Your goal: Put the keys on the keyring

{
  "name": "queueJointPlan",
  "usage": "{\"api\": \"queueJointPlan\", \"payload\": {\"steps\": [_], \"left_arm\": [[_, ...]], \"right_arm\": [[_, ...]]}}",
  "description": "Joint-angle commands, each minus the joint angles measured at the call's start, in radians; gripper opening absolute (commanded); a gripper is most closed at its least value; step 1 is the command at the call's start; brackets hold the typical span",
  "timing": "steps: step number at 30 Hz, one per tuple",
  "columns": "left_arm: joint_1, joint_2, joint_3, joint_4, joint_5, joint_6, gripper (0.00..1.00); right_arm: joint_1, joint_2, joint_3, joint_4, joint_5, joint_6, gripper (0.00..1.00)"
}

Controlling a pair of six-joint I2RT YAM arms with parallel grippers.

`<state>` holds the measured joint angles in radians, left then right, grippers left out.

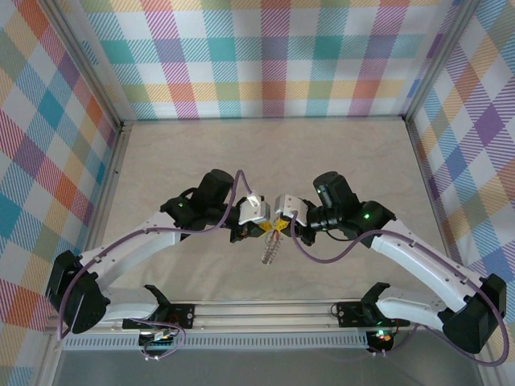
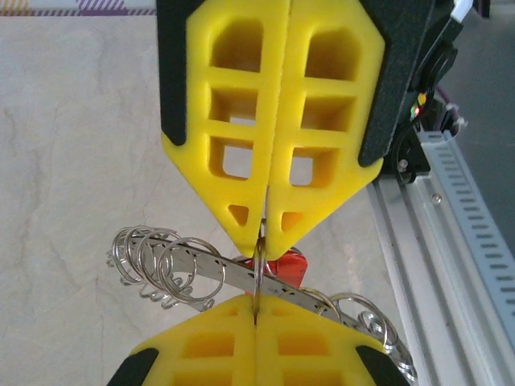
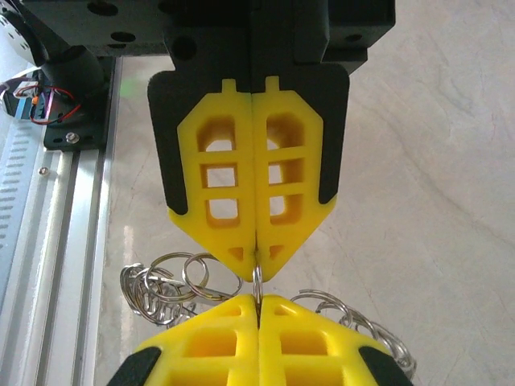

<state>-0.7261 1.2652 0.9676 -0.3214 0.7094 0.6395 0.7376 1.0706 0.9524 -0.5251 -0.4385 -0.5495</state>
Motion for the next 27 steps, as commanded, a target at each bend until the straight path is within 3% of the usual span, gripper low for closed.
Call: {"api": "queueJointPlan", "payload": {"steps": [1, 6, 10, 17, 22, 24, 27], "left_arm": [[0.002, 0.007, -0.028, 0.117, 0.059, -0.084, 0.0], [-0.001, 0.024, -0.08, 0.303, 0.129, -0.19, 0.0], [-0.026, 0.063, -0.091, 0.354, 0.126, -0.221, 0.0], [-0.036, 0.069, -0.059, 0.315, 0.136, -0.162, 0.12], [-0.038, 0.05, -0.034, 0.22, 0.158, -0.077, 0.15], [-0.039, 0.035, -0.04, 0.2, 0.176, -0.038, 0.13], [-0.039, 0.027, -0.036, 0.165, 0.17, 0.006, 0.0]], "right_arm": [[-0.001, -0.025, -0.015, 0.08, -0.09, 0.023, 0.0], [-0.001, -0.03, -0.055, 0.14, -0.123, 0.048, 0.0], [-0.001, -0.017, -0.064, 0.144, -0.126, 0.042, 0.0], [-0.001, -0.004, -0.051, 0.121, -0.112, 0.018, 0.0], [-0.001, 0.005, -0.057, 0.107, -0.102, 0.006, 0.0], [-0.001, 0.014, -0.053, 0.091, -0.094, -0.006, 0.0], [-0.001, 0.019, -0.054, 0.091, -0.083, -0.011, 0.0]]}}
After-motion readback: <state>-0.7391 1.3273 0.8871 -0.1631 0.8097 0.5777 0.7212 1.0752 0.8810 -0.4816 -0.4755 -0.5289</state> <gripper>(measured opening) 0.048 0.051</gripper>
